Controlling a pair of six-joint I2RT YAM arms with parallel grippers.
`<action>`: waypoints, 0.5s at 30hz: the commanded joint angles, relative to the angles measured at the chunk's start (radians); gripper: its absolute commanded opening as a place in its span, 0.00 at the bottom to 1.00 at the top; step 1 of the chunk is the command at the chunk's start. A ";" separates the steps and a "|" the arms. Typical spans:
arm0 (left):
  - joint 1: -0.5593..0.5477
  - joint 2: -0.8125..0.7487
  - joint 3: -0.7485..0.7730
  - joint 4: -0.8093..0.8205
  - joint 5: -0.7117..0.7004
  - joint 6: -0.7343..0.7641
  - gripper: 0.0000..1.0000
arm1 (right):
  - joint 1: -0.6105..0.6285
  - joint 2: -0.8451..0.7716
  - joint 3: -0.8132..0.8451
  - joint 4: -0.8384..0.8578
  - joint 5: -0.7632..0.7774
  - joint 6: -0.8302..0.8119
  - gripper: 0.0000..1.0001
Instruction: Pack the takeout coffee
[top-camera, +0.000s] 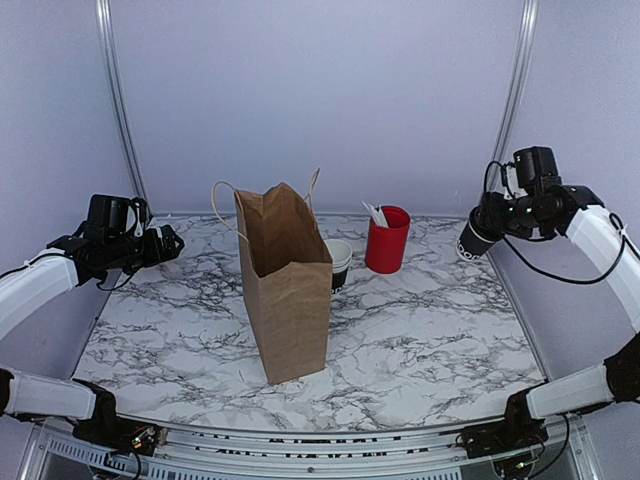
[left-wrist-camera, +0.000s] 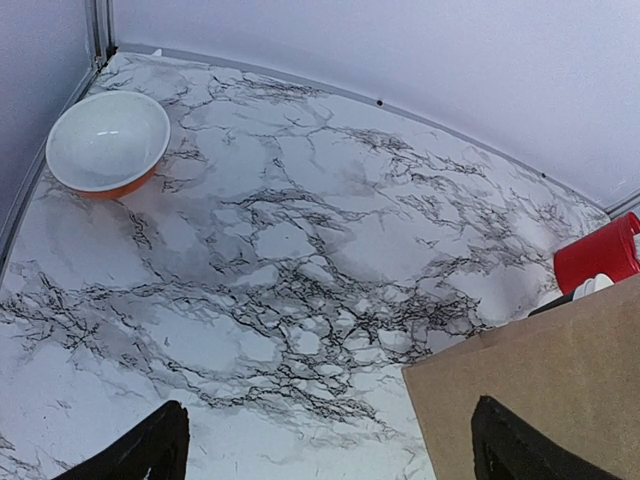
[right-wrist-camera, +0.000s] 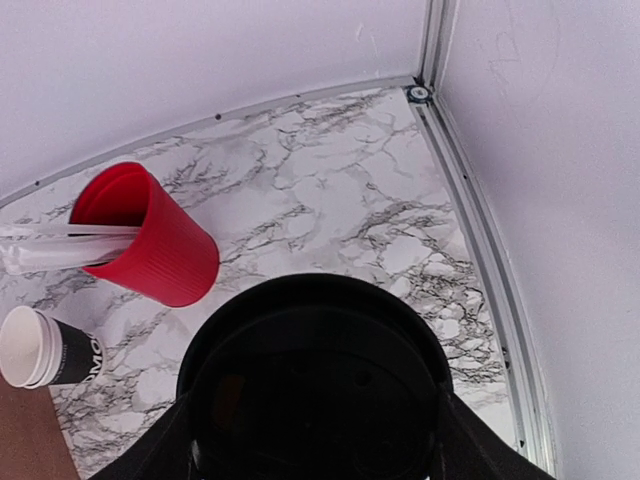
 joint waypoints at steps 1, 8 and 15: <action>0.006 0.009 -0.009 0.030 0.012 -0.001 0.99 | 0.031 -0.041 0.103 -0.017 -0.105 0.005 0.60; 0.007 0.012 -0.009 0.032 0.015 -0.002 0.99 | 0.193 -0.024 0.257 -0.032 -0.105 0.007 0.60; 0.007 0.006 -0.011 0.032 0.015 -0.002 0.99 | 0.369 0.013 0.378 -0.007 -0.102 0.005 0.60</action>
